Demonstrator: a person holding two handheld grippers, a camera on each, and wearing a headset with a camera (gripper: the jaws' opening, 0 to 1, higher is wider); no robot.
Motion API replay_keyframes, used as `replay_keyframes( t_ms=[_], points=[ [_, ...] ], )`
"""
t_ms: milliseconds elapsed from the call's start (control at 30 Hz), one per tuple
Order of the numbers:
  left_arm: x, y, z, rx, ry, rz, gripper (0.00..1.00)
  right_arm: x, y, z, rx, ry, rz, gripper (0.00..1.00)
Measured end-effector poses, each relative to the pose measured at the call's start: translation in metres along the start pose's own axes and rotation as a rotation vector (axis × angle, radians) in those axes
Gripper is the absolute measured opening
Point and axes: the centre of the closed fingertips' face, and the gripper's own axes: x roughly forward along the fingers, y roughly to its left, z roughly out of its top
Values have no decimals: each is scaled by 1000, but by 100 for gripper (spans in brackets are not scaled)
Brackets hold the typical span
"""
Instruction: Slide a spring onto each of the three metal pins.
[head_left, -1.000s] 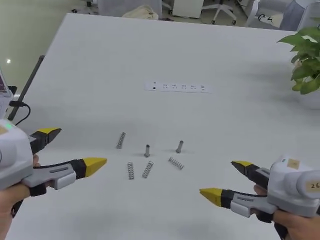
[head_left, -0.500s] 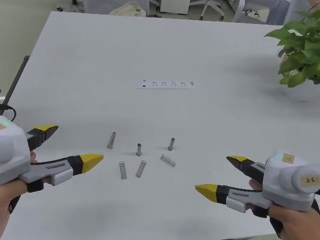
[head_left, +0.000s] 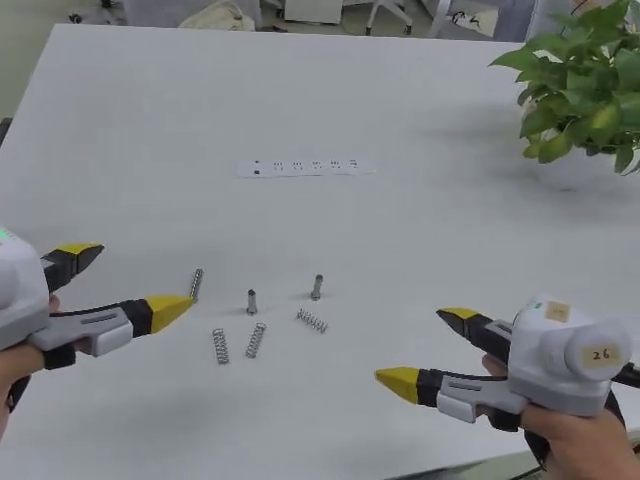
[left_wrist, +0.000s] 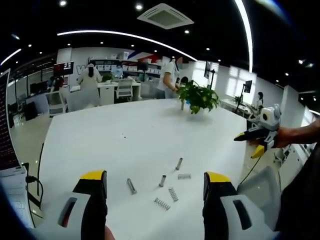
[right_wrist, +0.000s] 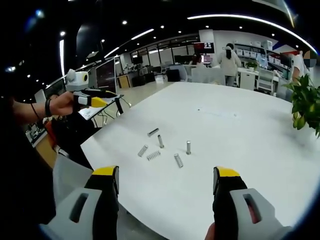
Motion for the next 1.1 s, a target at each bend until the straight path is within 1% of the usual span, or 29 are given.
replay_keyframes(
  t_ms=[200,267,367,433,533,667,733,900,1033,1100],
  points=[
    [15,3,-2,5,12,-15,75,-4,-2,-1,2,3,-9,76],
    [20,7,-4,8,18,-19,75,-4,-4,-1,1,4,-12,76],
    [27,7,-7,14,26,-36,75,-5,-5,-1,1,4,-16,76],
    [33,8,-12,22,45,-47,75,-5,-5,0,2,3,-16,76],
    [41,10,-15,34,62,-55,75,-5,-6,0,-1,7,-16,77],
    [53,18,-18,27,69,-58,73,-5,-7,1,-5,10,-18,77],
    [59,21,-21,24,80,-59,73,-5,-7,2,-4,10,-18,77],
    [75,30,-25,3,90,-61,72,-5,-11,3,-5,12,-25,77],
    [88,38,-32,-19,103,-57,70,-4,-12,2,-5,15,-27,76],
    [96,44,-37,-19,111,-41,69,-4,-12,1,-4,18,-27,77]
  ],
)
